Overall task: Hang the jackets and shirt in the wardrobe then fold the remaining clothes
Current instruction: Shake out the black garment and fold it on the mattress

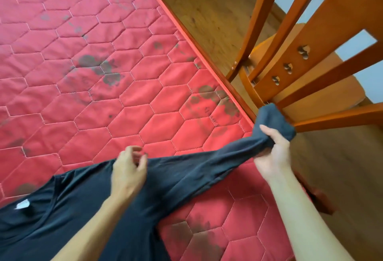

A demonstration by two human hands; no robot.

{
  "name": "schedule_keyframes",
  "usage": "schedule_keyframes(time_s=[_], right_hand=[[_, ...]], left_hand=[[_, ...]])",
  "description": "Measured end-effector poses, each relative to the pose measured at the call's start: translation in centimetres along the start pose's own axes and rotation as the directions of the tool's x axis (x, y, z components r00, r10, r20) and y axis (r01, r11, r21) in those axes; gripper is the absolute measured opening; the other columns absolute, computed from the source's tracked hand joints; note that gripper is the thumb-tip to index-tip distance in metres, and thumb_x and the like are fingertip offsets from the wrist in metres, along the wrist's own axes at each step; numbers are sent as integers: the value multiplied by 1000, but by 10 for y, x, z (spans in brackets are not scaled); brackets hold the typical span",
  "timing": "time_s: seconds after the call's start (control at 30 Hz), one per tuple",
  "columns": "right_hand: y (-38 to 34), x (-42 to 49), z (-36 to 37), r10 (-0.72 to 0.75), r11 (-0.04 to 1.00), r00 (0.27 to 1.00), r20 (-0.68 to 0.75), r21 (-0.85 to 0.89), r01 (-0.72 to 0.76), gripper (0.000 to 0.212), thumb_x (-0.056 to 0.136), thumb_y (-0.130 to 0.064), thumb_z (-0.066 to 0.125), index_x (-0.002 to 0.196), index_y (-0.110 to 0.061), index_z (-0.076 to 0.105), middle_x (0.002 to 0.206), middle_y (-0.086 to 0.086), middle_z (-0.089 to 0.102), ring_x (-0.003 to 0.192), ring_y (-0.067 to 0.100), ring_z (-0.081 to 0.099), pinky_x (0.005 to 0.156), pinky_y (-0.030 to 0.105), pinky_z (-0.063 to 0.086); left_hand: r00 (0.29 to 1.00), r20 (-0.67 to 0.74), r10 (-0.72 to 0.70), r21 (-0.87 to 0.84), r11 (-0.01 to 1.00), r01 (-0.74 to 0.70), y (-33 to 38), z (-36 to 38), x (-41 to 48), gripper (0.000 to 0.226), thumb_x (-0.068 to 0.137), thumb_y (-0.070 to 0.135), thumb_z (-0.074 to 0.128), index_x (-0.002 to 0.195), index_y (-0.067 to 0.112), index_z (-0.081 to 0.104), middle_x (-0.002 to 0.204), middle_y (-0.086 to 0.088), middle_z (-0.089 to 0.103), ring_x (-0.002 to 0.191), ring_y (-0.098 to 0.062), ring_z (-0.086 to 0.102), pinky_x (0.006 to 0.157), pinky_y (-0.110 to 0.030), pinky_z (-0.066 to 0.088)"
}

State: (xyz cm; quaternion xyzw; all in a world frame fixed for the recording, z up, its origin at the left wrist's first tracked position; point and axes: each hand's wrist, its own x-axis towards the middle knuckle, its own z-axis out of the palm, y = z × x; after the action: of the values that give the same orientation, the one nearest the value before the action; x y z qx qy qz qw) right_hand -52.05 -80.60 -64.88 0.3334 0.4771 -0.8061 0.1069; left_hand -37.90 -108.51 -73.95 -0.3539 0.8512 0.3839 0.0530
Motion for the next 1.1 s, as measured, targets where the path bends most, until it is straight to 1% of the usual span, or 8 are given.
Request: schedule_keyframes(time_s=[0.1,0.2,0.27,0.37,0.43,0.8,1.0,1.1], right_hand=[[29,-17,29,-111,967,992,67,-224,123,16,82,0,67,78,-16,71,75,-3,68,65,15,61,62,28,51],[66,-42,47,-267,729,923,275,-569,381,10,79,-11,76,70,-12,71,70,-11,71,64,10,65,67,33,52],[95,-61,56,-281,507,826,489,-655,560,9,84,-16,70,92,-13,74,83,-7,75,78,10,71,75,35,56],[142,-91,63,-193,116,546,815,-534,837,60,79,-6,66,137,-20,58,101,-2,67,95,21,64,83,37,53],[174,-115,64,-57,-4,478,877,-479,878,77,76,-4,65,146,-26,46,105,-2,61,97,24,59,85,38,52],[362,-278,69,315,-46,289,904,-289,956,75,88,-7,52,155,-26,27,102,-4,50,84,18,48,78,31,47],[421,-316,65,546,-141,401,735,-390,910,73,92,-11,48,157,-29,19,125,-3,44,104,22,49,93,34,46],[433,-318,64,623,-204,452,639,-425,882,72,94,-12,48,157,-29,16,134,-2,40,113,22,48,95,31,44]], left_hand=[[971,238,-16,-461,878,128,68,3,-24,18,97,32,61,100,17,69,89,-1,75,89,-21,73,74,-34,58],[905,425,-7,-699,633,333,111,-15,-37,43,93,48,57,111,10,68,101,-13,75,94,-27,74,79,-43,60],[894,446,34,-762,538,360,115,-35,-42,55,84,60,63,111,12,68,103,-10,75,94,-25,74,81,-41,60],[923,379,63,-794,535,290,82,-65,-52,34,87,50,68,90,16,64,84,1,69,80,-15,68,74,-32,54],[948,318,-11,-773,575,266,40,-83,-63,28,87,38,73,84,13,62,76,-1,63,74,-15,63,73,-42,52],[894,132,-428,-865,391,315,-239,-203,-142,21,100,26,58,99,13,74,109,-13,75,108,-31,69,100,-48,51],[791,14,-612,-830,434,350,-362,-225,-174,20,99,28,60,97,14,74,102,-7,76,105,-27,69,99,-48,52],[735,-66,-675,-765,507,397,-399,-230,-183,18,99,22,59,87,15,70,86,1,71,84,-16,64,79,-26,55]])
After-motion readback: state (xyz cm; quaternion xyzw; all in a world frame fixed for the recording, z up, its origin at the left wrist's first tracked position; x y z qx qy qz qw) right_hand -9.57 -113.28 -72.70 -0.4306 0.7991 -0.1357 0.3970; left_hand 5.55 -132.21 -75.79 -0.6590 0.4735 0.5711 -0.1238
